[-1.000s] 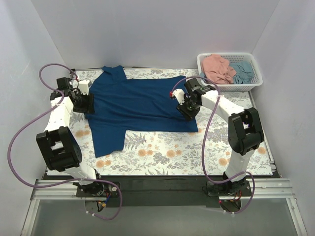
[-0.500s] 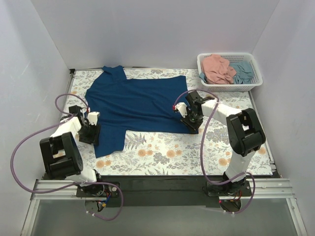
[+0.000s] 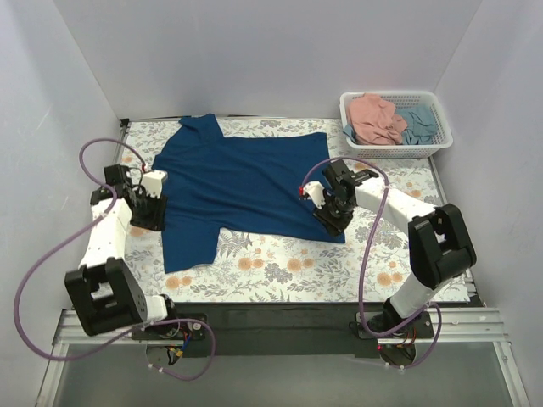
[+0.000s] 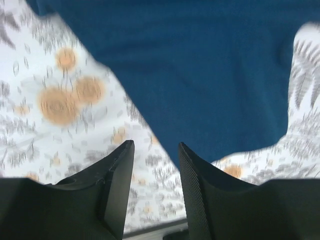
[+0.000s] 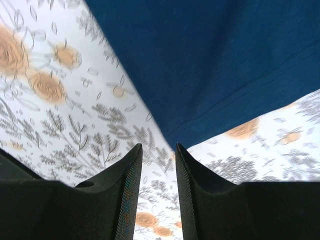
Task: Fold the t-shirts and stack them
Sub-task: Flatten the tshirt out
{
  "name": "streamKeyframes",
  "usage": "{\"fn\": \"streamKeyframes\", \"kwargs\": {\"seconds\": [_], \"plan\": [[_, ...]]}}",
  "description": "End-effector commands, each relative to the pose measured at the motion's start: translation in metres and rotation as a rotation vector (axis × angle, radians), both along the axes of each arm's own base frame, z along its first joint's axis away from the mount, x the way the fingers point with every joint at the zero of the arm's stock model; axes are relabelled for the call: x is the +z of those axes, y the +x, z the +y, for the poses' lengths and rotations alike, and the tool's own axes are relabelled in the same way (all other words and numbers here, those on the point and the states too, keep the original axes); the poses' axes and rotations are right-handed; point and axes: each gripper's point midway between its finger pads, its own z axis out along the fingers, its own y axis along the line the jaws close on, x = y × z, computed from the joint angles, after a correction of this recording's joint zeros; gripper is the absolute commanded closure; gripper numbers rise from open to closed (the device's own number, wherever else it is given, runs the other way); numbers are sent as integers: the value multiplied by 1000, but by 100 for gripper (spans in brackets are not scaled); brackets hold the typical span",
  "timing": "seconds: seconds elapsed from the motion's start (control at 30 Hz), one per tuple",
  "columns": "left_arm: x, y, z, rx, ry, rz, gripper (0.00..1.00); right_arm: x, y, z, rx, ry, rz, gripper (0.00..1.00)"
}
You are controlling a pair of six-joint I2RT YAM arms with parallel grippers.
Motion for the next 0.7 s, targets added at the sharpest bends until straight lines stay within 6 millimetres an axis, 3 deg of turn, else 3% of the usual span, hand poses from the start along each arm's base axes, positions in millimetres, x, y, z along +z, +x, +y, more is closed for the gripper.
{"fn": "streamKeyframes", "kwargs": {"seconds": [0.0,0.13,0.23,0.3,0.43,0.5,0.57,0.67], "plan": [[0,35,-20,4,-126,-2,61,13,22,16,-20,37,-23,61],[-12,74,-22,3,-87,-53,64,0,32,14,-17,-4,-14,63],[-35,85,-14,26,-60,-21,67,-12,34,11,-17,-34,-6,64],[-52,82,-8,28,-32,10,67,-18,35,8,-18,-54,-5,64],[-84,49,-1,16,33,94,69,-36,28,2,-14,-85,26,65],[-89,33,4,0,72,106,70,-42,25,0,-10,-93,33,65],[-100,5,4,-15,96,152,70,-46,17,-5,-9,-99,47,66],[-101,-26,2,-40,121,177,70,-49,3,-8,-4,-102,69,65]]}}
